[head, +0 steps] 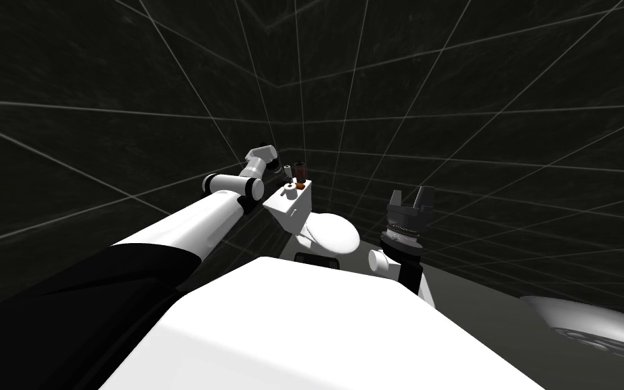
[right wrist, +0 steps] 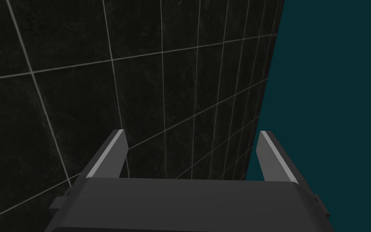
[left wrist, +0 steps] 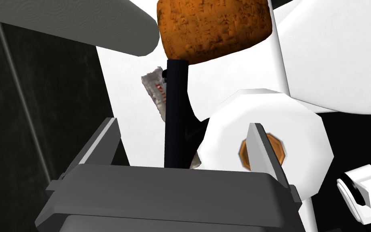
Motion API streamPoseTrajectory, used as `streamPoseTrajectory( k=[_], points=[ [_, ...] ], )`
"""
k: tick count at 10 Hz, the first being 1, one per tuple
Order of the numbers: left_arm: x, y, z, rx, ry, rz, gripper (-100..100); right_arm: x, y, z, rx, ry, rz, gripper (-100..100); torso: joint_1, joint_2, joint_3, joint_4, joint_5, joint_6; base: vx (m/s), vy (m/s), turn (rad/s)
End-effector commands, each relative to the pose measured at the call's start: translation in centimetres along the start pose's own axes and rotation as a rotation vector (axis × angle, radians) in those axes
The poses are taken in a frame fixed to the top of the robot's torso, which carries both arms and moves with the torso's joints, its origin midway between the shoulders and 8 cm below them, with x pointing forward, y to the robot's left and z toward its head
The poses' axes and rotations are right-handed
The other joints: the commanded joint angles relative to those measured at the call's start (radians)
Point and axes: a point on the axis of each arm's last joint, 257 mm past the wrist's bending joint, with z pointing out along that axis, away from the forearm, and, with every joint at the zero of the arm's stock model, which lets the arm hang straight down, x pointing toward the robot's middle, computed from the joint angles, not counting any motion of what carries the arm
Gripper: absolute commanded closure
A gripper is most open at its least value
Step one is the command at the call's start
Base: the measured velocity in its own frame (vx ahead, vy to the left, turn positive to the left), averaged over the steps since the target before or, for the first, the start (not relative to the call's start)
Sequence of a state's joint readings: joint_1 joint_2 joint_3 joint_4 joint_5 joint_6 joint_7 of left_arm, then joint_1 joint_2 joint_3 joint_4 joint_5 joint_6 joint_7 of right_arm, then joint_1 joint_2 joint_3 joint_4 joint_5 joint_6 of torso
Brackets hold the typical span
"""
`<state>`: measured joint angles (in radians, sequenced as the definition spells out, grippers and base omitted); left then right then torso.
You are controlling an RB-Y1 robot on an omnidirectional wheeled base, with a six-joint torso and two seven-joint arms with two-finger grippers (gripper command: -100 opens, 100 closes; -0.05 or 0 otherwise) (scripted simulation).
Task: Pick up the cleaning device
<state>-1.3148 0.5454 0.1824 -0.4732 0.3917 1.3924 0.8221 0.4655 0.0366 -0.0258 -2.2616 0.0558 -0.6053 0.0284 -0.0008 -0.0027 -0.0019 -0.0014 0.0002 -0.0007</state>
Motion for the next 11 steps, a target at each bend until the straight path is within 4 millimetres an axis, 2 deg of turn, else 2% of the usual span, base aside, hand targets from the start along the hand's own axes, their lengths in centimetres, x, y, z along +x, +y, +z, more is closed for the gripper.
streamPoseTrajectory(
  k=[1,2,3,7,8,9,11],
  points=[
    [-0.3,-0.2,0.4,0.000,0.000,-0.001,-100,0.0,0.0,0.0,0.000,0.000,0.000,0,0.000,0.000,0.000,0.000,0.000,0.000,0.034,-0.017,0.001],
    [-0.2,-0.1,0.3,-0.002,-0.002,-0.002,-100,0.0,0.0,0.0,0.000,0.000,0.000,0,0.000,0.001,0.000,0.000,0.000,0.000,0.011,-0.006,0.003],
    [-0.2,-0.1,0.3,0.000,0.000,-0.001,100,0.0,0.0,0.0,0.000,0.000,0.000,0,0.001,0.002,0.001,0.000,0.000,0.000,0.000,0.000,0.000],
    [-0.1,-0.2,0.2,0.001,0.002,-0.001,100,0.0,0.0,0.0,0.000,0.000,0.000,0,0.001,0.002,0.000,-0.001,0.000,0.000,0.000,0.000,0.000],
    [-0.1,-0.2,0.2,0.001,0.002,-0.001,0,0.0,0.0,0.0,0.000,0.000,0.000,0,0.001,0.002,0.000,-0.001,0.000,0.000,0.000,0.000,0.000],
    [0.6,-0.2,-1.1,0.000,0.001,-0.001,100,0.0,0.0,0.0,0.000,0.000,0.000,0,0.001,0.002,0.000,-0.001,0.000,0.000,-0.045,0.022,0.001],
    [0.5,-0.2,-1.0,0.000,0.002,-0.001,100,0.0,0.0,0.0,0.000,0.000,0.000,0,0.002,0.007,0.004,0.001,0.000,0.000,-0.044,0.020,-0.003]
  ],
)
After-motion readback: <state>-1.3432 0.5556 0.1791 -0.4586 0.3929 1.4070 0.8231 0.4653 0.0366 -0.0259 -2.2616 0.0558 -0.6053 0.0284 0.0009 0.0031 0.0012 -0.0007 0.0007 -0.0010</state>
